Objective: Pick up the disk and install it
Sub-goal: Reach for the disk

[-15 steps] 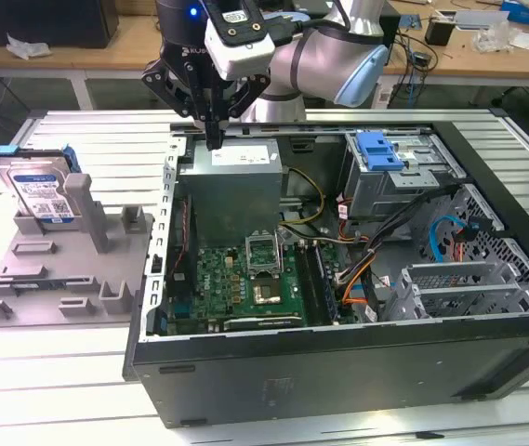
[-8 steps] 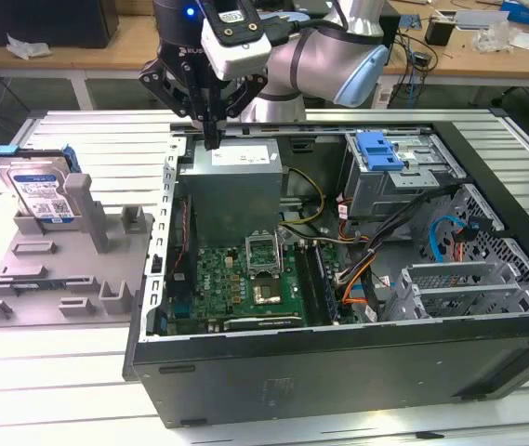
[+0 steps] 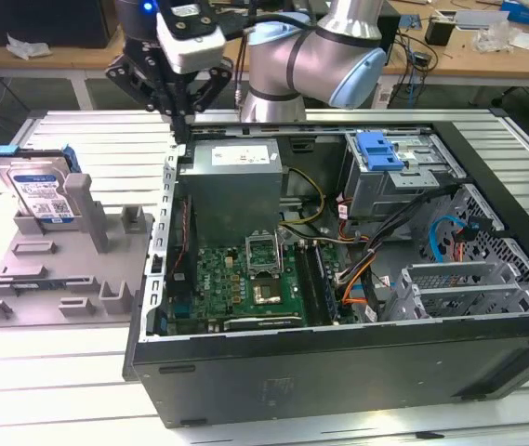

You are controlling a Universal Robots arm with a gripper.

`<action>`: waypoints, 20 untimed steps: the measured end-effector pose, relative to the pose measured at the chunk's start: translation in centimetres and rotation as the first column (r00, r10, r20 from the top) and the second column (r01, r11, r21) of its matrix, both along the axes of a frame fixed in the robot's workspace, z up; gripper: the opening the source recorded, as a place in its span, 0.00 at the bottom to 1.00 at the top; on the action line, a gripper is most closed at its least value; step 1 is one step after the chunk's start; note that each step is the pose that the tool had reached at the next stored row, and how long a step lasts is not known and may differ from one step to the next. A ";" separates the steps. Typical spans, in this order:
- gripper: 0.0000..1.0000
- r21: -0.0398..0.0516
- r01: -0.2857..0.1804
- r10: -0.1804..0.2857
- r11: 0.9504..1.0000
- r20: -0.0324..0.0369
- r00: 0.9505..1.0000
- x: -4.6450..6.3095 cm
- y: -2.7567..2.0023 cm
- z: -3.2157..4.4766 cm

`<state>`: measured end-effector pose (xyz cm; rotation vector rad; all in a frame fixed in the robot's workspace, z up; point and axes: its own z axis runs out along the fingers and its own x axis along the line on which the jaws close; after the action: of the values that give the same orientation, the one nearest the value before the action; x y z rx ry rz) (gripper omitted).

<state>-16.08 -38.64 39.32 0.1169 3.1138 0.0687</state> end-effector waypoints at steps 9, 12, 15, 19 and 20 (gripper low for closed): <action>0.11 0.000 0.000 0.000 1.000 0.000 1.000 -4.2 1.17 -0.04; 0.11 0.000 0.000 0.000 1.000 0.000 1.000 -5.4 1.45 -0.05; 0.11 0.000 0.000 0.000 1.000 0.000 1.000 -6.8 1.80 -0.06; 0.11 0.000 0.000 0.000 1.000 0.000 1.000 -8.9 2.30 -0.09; 0.11 0.000 0.000 0.000 1.000 0.000 1.000 -9.3 2.39 -0.10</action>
<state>-25.37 -36.25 39.22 0.1170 3.1136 0.0689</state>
